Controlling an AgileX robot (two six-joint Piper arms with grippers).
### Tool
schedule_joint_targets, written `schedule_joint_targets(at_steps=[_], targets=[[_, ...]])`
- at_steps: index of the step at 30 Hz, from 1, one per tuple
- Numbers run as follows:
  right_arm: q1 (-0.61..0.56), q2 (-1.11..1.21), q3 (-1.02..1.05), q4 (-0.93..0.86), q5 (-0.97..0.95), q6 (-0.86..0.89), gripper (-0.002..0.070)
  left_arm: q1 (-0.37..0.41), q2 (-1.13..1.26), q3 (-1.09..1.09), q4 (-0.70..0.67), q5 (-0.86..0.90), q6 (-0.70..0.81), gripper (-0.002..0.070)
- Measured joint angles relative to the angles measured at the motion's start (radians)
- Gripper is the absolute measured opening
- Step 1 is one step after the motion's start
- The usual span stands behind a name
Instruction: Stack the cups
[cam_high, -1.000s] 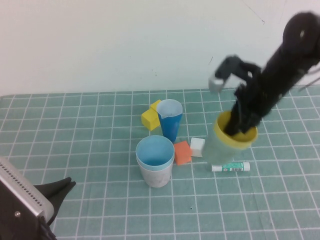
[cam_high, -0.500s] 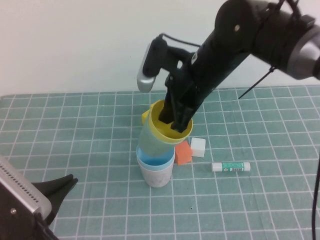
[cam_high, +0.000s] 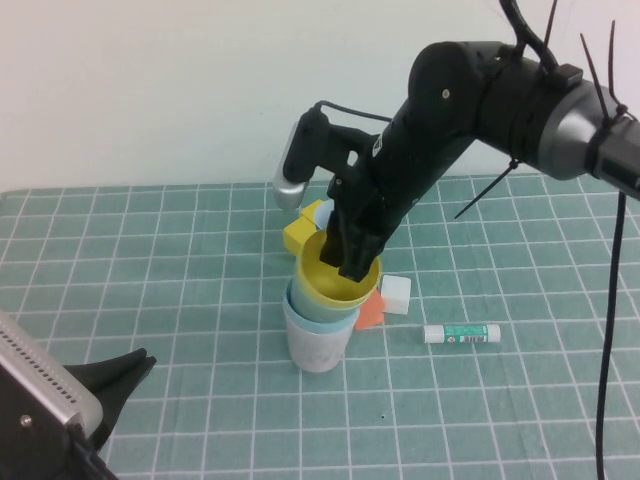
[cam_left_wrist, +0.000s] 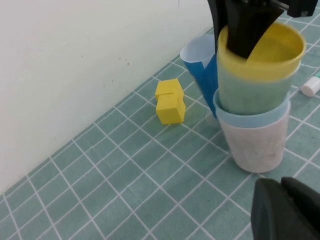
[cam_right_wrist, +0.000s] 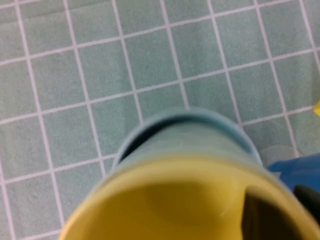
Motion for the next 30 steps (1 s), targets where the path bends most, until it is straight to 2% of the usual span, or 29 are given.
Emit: schedule_joint_targets(at_steps=[4,7,11,14,18,20,24,30], targets=[[0.0,0.0,-0.001,-0.005,-0.002,0.0,0.0247,0.0,0.0,0.0,0.0,0.002,-0.002,0.0001],[0.0,0.002,-0.043,-0.007,0.032,0.0,0.0288,0.0,0.0,0.0,-0.001,0.004,-0.002,0.0001],[0.0,0.002,-0.176,-0.026,0.148,0.018,0.0294,0.0,0.0,0.0,-0.001,0.004,-0.008,0.0001],[0.0,-0.003,-0.324,-0.09,0.227,0.052,0.0237,0.0,0.0,0.0,-0.001,0.004,-0.015,0.0],[0.0,-0.074,-0.425,-0.225,0.247,0.096,0.0074,0.0,0.0,0.0,-0.001,0.004,-0.016,0.0001],[0.0,-0.138,-0.437,-0.301,0.254,0.108,0.0032,0.0,0.0,0.0,-0.001,0.004,-0.016,0.0001],[0.0,-0.287,-0.419,-0.499,0.255,0.154,0.0009,0.0,0.0,0.0,-0.001,-0.002,-0.016,0.0001],[-0.003,-0.523,-0.28,-0.721,0.255,0.24,0.0006,0.0,0.0,0.0,-0.001,-0.005,-0.016,0.0001]])
